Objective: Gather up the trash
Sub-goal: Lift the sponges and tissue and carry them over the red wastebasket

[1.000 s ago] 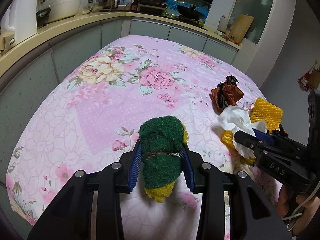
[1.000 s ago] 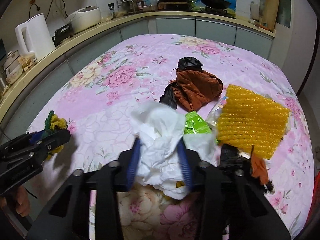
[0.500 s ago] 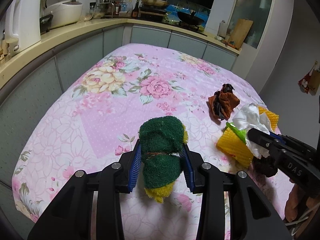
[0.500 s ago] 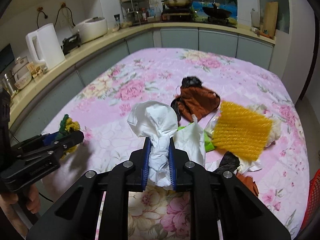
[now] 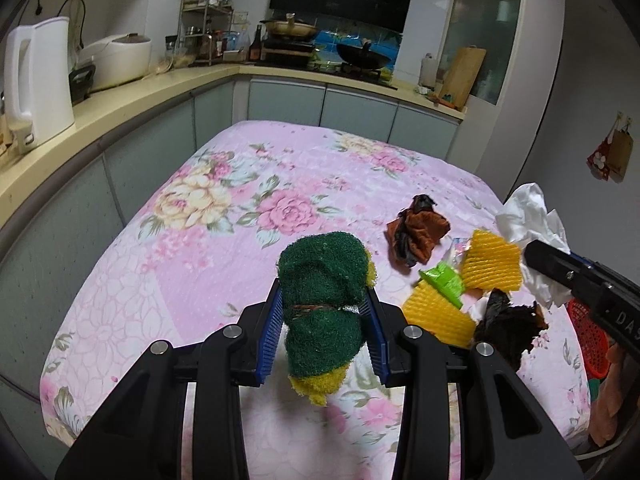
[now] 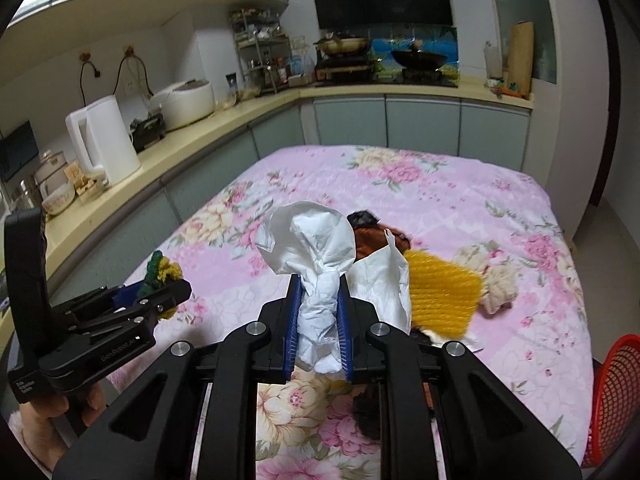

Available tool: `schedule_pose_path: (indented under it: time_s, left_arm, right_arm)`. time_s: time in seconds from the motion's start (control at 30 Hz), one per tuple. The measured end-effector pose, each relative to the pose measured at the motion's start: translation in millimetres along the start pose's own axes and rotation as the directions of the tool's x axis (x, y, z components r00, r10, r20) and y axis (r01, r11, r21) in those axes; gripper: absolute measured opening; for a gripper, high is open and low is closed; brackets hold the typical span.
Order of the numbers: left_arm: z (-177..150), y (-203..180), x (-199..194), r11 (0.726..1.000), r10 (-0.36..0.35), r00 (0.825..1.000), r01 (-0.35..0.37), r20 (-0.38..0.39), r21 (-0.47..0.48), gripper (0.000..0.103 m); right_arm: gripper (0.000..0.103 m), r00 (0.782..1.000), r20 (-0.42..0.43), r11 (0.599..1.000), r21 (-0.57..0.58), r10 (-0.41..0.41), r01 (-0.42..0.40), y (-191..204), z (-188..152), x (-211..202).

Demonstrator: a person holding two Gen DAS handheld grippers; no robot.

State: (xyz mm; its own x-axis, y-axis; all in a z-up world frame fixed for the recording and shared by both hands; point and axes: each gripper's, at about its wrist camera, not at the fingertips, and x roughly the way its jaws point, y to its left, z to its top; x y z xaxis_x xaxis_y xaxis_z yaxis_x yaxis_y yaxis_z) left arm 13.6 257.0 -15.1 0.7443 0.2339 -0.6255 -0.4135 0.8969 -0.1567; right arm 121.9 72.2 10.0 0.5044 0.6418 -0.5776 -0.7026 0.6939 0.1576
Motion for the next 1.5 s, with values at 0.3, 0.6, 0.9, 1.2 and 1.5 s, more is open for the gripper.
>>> schedule_pose_path:
  time_s: [0.3, 0.6, 0.9, 1.2, 1.5]
  left_arm:
    - [9, -24, -6, 0.999, -0.031, 0.999, 0.03, 0.027, 0.045, 0.036]
    - [17, -57, -8, 0.992, -0.078, 0.996, 0.074, 0.044, 0.1, 0.036]
    - [25, -99, -1, 0.978, -0.138, 0.99, 0.129, 0.042, 0.163, 0.036]
    - [29, -142, 4, 0.959, -0.194, 0.98, 0.18, 0.042, 0.219, 0.036]
    - [31, -189, 1, 0.929, -0.259, 0.964, 0.231, 0.062, 0.29, 0.036]
  right_arm:
    - [0.017, 0.998, 0.048, 0.998, 0.045, -0.05, 0.048, -23, 2, -25]
    - [0.017, 0.989, 0.094, 0.99, 0.09, -0.116, 0.108, -52, 2, -51]
    - [0.017, 0.976, 0.1, 0.972, 0.157, -0.193, 0.176, -88, -7, -67]
    - [0.017, 0.961, 0.103, 0.947, 0.225, -0.258, 0.23, -123, -19, -84]
    - [0.017, 0.941, 0.11, 0.915, 0.291, -0.321, 0.278, -155, -29, -104]
